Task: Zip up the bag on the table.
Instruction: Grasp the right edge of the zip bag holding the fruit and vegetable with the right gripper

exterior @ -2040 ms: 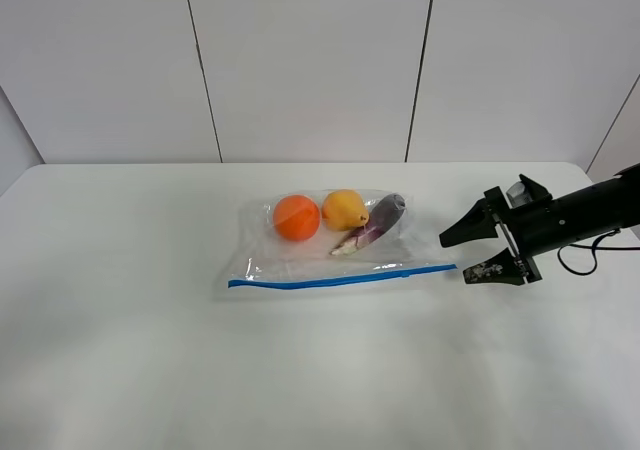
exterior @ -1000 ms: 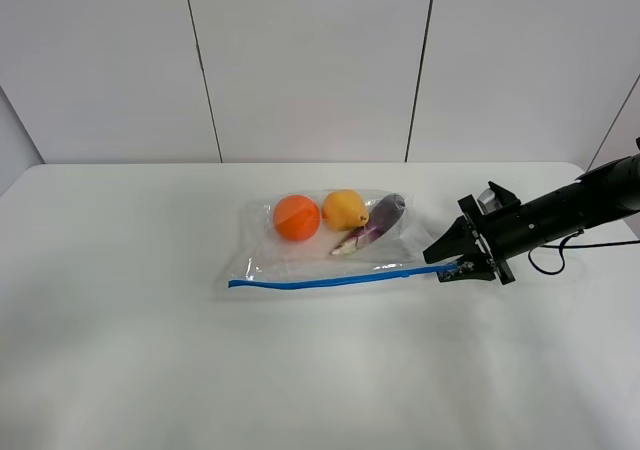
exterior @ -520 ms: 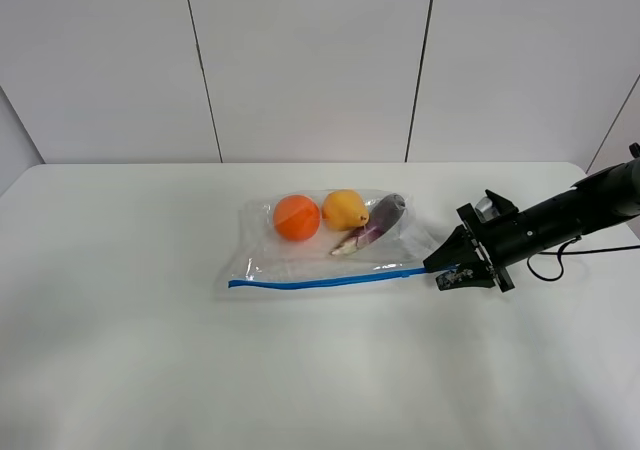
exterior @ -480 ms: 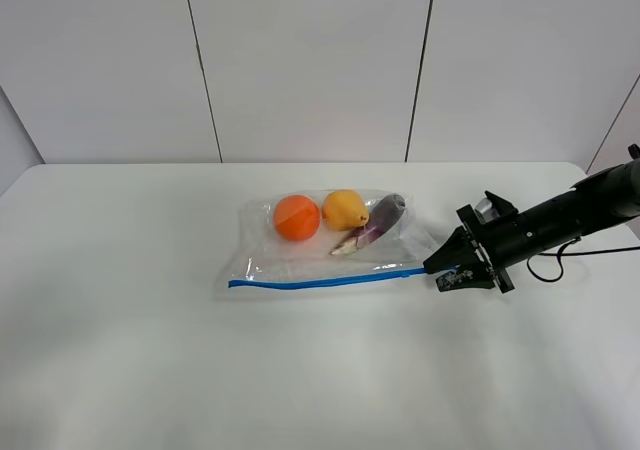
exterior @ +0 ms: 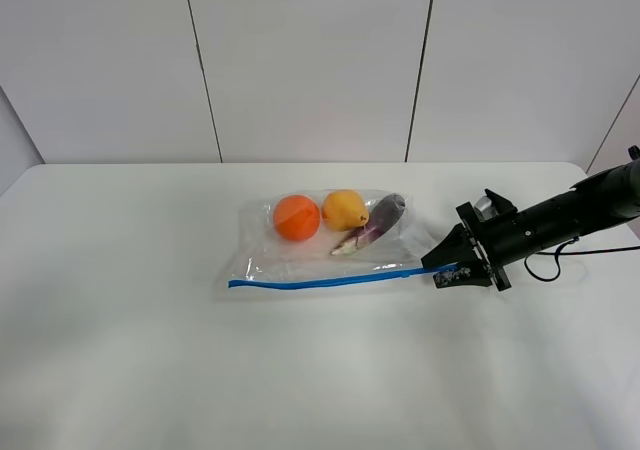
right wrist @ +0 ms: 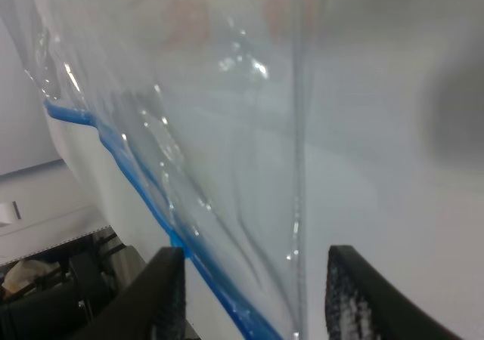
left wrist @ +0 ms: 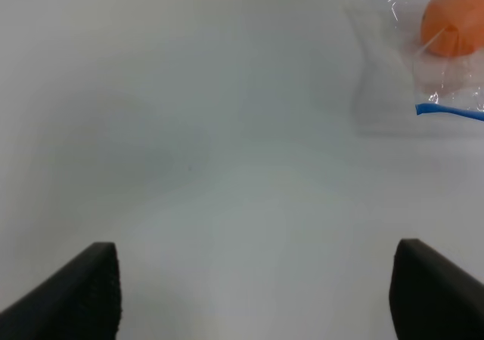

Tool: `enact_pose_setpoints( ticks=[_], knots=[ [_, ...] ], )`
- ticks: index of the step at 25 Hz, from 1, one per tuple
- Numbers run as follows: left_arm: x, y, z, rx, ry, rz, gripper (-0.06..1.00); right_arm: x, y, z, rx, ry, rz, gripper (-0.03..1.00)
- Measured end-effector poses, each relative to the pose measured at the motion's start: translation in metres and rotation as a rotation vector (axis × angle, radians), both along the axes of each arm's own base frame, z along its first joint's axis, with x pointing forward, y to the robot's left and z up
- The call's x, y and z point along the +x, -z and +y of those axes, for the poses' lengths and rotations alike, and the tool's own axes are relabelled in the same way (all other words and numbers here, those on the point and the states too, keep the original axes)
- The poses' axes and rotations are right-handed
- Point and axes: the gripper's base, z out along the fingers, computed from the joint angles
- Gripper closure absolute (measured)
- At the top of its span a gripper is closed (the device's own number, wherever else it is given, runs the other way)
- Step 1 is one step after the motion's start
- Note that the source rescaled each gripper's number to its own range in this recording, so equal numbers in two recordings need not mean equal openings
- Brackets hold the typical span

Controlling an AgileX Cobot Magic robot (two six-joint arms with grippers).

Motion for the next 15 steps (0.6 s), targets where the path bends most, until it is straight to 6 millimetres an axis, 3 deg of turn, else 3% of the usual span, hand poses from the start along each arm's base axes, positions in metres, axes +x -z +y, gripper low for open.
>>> enact_pose_setpoints(
  ticks=[6, 12, 15],
  knots=[
    [0.0000, 0.0000, 0.0000, 0.000, 0.000, 0.000, -0.02, 0.0000, -0.0001, 0.0001, 0.001, 0.000, 0.000, 0.46],
    [0.0000, 0.0000, 0.0000, 0.000, 0.000, 0.000, -0.02, -0.0001, -0.0002, 0.0001, 0.003, -0.007, -0.008, 0.89],
    [0.0000, 0.0000, 0.0000, 0.000, 0.000, 0.000, -0.02, -0.0002, -0.0003, 0.0002, 0.004, -0.012, -0.014, 0.97]
  ],
)
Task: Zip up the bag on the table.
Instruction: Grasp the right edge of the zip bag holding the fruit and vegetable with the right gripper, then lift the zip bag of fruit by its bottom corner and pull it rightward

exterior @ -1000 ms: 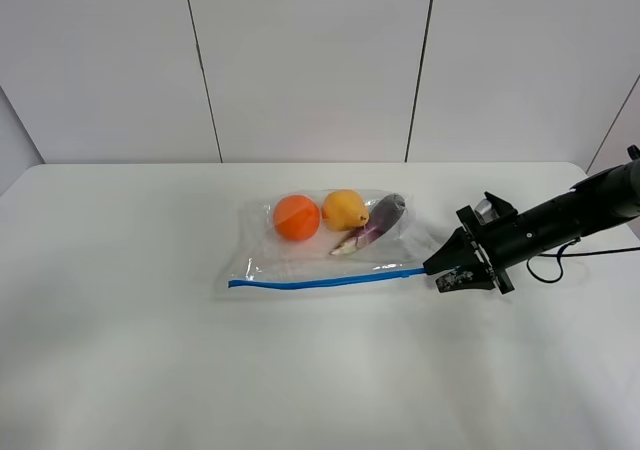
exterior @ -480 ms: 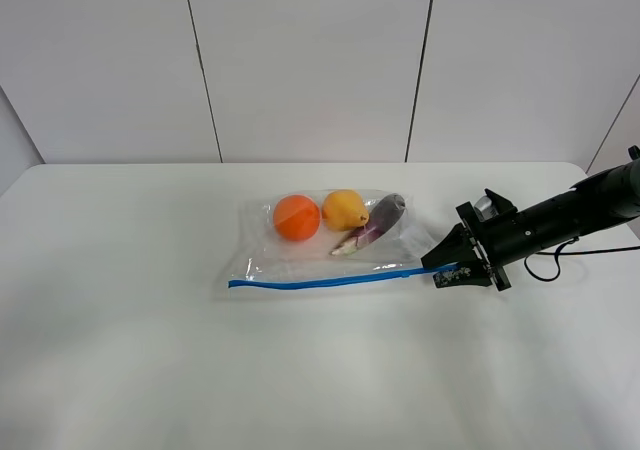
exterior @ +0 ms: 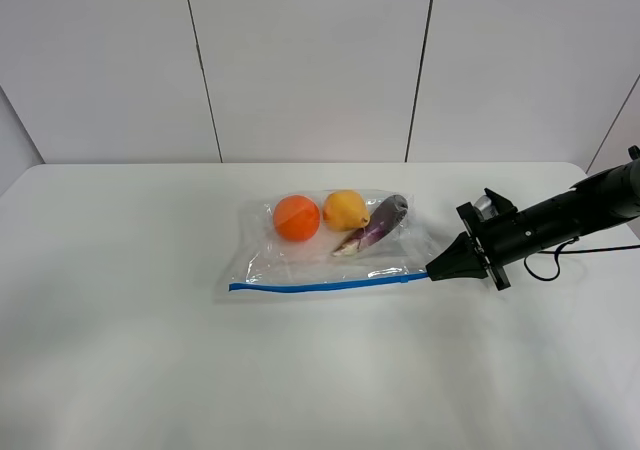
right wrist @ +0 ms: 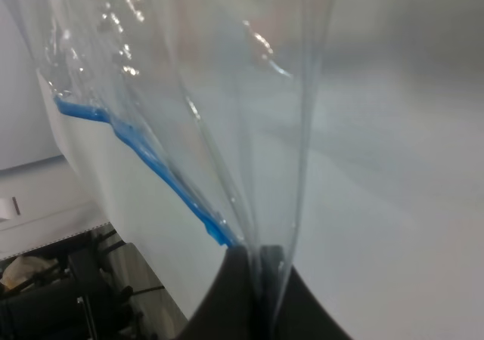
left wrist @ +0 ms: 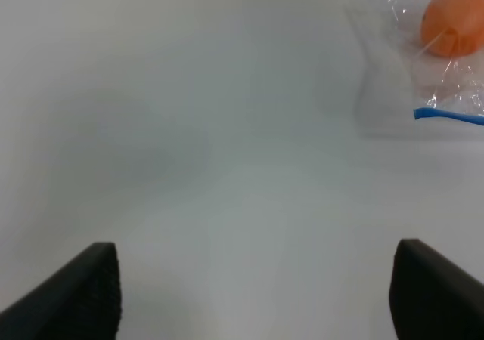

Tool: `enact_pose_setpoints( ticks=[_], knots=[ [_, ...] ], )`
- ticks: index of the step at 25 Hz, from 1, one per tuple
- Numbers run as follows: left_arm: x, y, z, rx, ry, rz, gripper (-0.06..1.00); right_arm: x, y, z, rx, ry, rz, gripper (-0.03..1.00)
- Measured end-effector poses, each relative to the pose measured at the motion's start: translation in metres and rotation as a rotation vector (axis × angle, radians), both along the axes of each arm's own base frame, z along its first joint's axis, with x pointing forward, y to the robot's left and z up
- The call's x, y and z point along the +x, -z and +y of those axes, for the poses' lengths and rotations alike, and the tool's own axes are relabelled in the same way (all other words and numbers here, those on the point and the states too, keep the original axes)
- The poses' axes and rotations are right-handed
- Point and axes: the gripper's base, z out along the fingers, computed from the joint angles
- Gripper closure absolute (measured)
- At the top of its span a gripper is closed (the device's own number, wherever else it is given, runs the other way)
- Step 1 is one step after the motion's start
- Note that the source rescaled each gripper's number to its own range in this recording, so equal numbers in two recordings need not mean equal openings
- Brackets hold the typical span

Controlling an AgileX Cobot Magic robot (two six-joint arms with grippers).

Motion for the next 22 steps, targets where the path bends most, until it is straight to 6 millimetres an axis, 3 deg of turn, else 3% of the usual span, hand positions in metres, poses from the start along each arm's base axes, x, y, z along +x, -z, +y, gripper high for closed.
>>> enact_pose_setpoints(
  ticks=[16, 22],
  knots=[
    [0.000, 0.000, 0.000, 0.000, 0.000, 0.000, -0.02, 0.005, -0.005, 0.002, 0.054, 0.057, -0.021, 0.97],
    [0.000, 0.000, 0.000, 0.000, 0.000, 0.000, -0.02, 0.009, -0.031, 0.003, 0.064, 0.085, -0.085, 0.97]
  ],
)
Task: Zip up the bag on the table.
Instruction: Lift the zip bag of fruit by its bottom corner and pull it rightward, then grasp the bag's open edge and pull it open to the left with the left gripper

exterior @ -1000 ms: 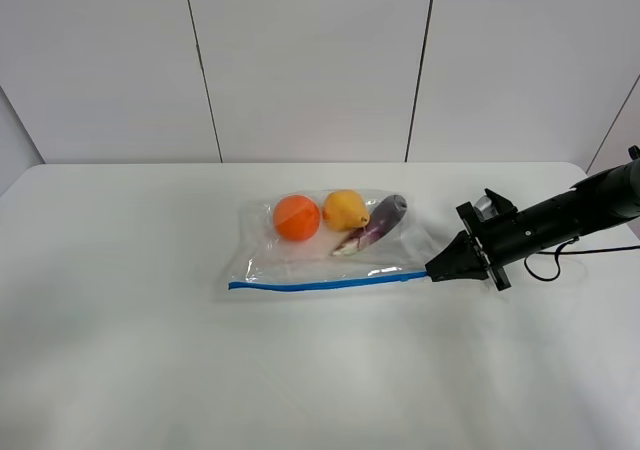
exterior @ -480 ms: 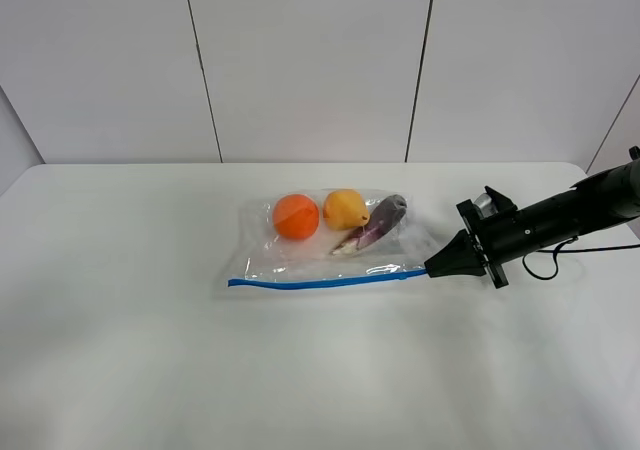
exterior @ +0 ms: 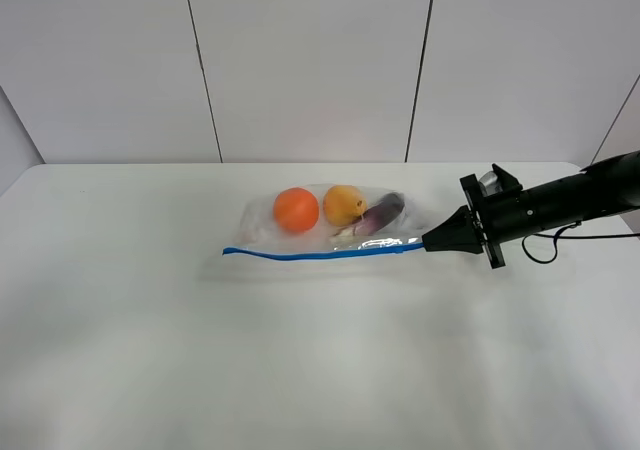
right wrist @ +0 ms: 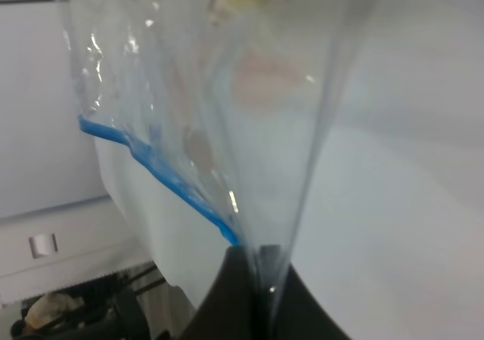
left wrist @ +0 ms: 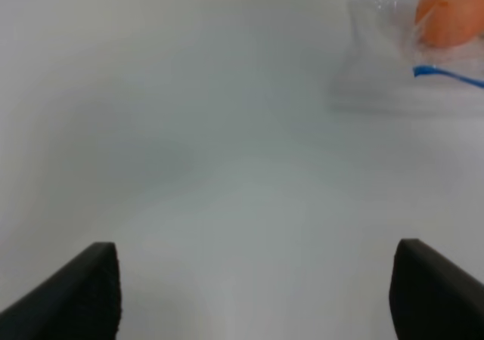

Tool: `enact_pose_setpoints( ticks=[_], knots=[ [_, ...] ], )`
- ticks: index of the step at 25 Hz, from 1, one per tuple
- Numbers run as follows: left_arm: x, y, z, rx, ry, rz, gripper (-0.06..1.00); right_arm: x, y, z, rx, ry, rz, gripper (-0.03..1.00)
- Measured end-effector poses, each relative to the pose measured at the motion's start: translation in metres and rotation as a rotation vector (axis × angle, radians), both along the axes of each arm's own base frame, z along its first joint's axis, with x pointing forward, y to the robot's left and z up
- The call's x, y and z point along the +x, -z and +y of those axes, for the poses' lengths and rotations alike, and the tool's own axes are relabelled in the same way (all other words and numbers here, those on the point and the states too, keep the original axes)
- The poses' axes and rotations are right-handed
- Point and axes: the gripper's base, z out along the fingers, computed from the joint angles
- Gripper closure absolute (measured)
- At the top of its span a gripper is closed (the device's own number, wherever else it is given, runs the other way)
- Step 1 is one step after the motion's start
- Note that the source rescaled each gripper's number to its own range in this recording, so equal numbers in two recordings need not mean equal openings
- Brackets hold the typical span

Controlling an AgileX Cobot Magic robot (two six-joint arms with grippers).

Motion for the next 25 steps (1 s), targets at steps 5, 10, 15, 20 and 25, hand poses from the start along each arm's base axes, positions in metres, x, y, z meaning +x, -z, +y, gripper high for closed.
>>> enact_pose_setpoints(
  ticks=[5, 10, 15, 20, 25],
  knots=[
    [0.000, 0.000, 0.000, 0.000, 0.000, 0.000, -0.02, -0.001, -0.027, 0.013, -0.003, -0.019, -0.064, 0.97],
    [0.000, 0.000, 0.000, 0.000, 0.000, 0.000, -0.02, -0.002, -0.034, 0.045, 0.022, -0.075, -0.075, 0.97],
    [0.000, 0.000, 0.000, 0.000, 0.000, 0.000, -0.02, 0.001, -0.039, 0.058, 0.083, -0.042, -0.080, 0.97],
    [0.000, 0.000, 0.000, 0.000, 0.000, 0.000, -0.02, 0.001, -0.039, 0.058, 0.085, -0.040, -0.080, 0.97],
    [0.000, -0.002, 0.000, -0.006, -0.004, -0.010, -0.02, 0.001, -0.039, 0.058, 0.085, -0.040, -0.080, 0.97]
  ],
)
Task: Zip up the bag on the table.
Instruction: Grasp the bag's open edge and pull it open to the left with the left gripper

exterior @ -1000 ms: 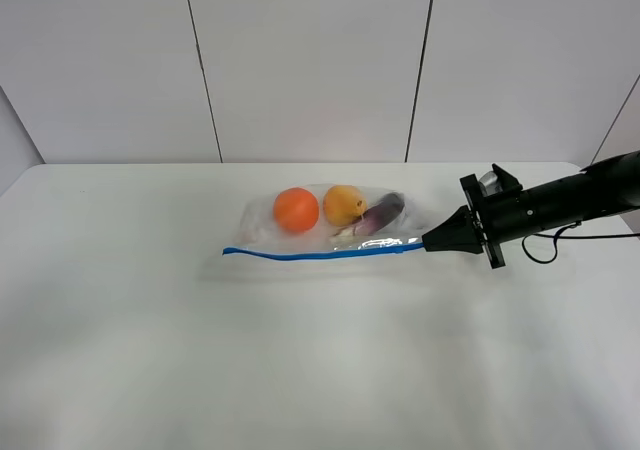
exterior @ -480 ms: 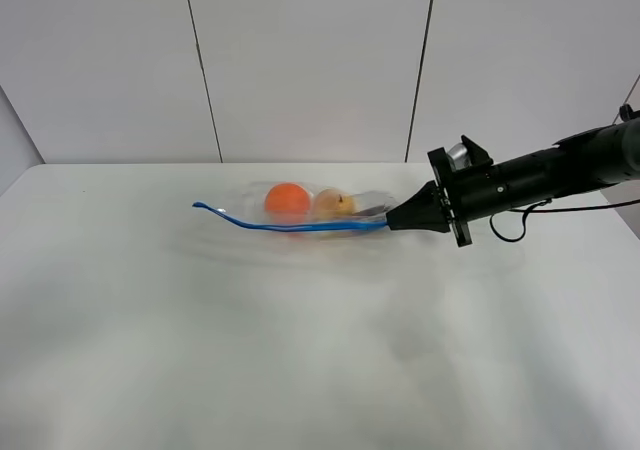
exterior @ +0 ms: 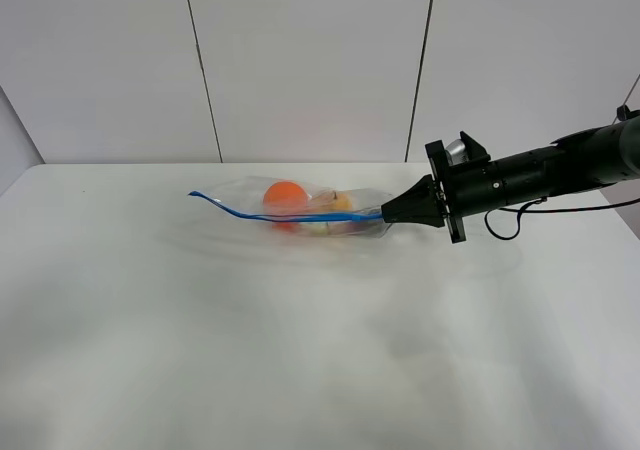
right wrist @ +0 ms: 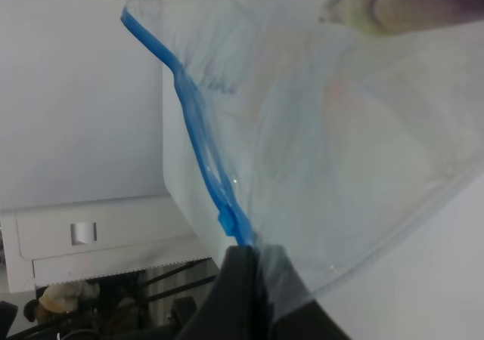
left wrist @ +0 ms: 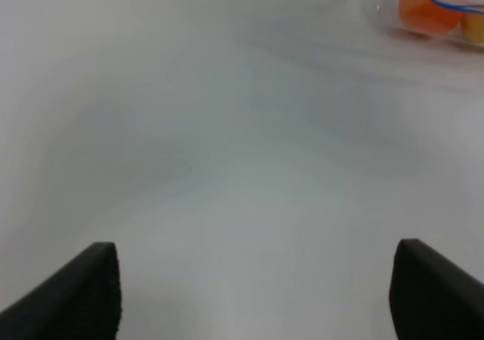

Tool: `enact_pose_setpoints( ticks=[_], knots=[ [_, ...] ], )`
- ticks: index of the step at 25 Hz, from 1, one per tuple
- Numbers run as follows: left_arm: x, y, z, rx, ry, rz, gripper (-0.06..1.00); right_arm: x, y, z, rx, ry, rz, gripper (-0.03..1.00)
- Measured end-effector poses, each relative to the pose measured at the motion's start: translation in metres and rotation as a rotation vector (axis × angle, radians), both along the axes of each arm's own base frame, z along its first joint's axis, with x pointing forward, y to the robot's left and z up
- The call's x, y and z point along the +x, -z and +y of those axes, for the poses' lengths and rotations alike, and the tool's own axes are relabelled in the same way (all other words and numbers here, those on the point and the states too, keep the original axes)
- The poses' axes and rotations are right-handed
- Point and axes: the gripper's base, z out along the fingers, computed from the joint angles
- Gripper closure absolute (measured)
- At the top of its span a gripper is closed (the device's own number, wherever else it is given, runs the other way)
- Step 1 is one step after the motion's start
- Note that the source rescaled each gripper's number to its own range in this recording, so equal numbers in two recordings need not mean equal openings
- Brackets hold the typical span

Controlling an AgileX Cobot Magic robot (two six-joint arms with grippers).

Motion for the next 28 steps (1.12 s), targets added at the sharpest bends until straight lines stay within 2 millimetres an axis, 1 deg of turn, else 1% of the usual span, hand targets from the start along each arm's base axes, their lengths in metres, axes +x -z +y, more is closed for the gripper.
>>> enact_pose_setpoints(
  ticks=[2, 4, 7, 9, 11, 13, 15, 18, 21, 24, 25, 28],
  knots=[
    [0.001, -0.011, 0.000, 0.000, -0.001, -0.027, -0.02, 0.000, 0.000, 0.000, 0.000, 0.000, 0.000, 0.97],
    [0.009, -0.030, 0.001, 0.000, -0.003, -0.046, -0.02, 0.000, 0.000, 0.000, 0.001, 0.001, 0.000, 0.97],
    [0.034, -0.063, 0.001, -0.001, 0.015, -0.048, -0.02, 0.000, 0.000, 0.000, 0.001, 0.001, 0.000, 0.97],
    [0.059, -0.083, -0.001, -0.005, 0.052, -0.035, -0.02, 0.000, 0.000, 0.000, 0.001, 0.001, 0.001, 0.97],
    [0.085, -0.096, -0.004, 0.000, 0.110, -0.022, -0.02, 0.000, 0.000, 0.000, 0.001, 0.001, 0.001, 0.97],
    [0.117, -0.105, -0.007, -0.010, 0.179, -0.003, -0.02, 0.000, 0.000, 0.000, 0.001, 0.001, 0.001, 0.97],
    [0.147, -0.108, -0.013, -0.041, 0.256, 0.015, -0.02, 0.000, 0.000, 0.000, 0.001, 0.001, 0.001, 0.97],
    [0.190, -0.106, -0.020, -0.075, 0.370, 0.036, -0.02, 0.000, 0.000, 0.000, 0.002, 0.002, 0.001, 0.97],
    [0.231, -0.096, -0.025, -0.126, 0.460, 0.054, -0.02, 0.000, 0.000, 0.000, 0.002, 0.002, 0.001, 0.97],
    [0.260, -0.083, -0.033, -0.180, 0.538, 0.058, -0.02, 0.000, 0.000, 0.000, 0.002, 0.002, 0.001, 0.97],
    [0.266, -0.079, -0.037, -0.195, 0.564, 0.055, -0.02, 0.000, 0.000, 0.000, 0.002, 0.002, 0.001, 0.97],
    [0.283, -0.064, -0.060, -0.214, 0.647, 0.075, -0.02, 0.000, 0.000, 0.000, 0.002, 0.002, 0.001, 0.97]
  ],
)
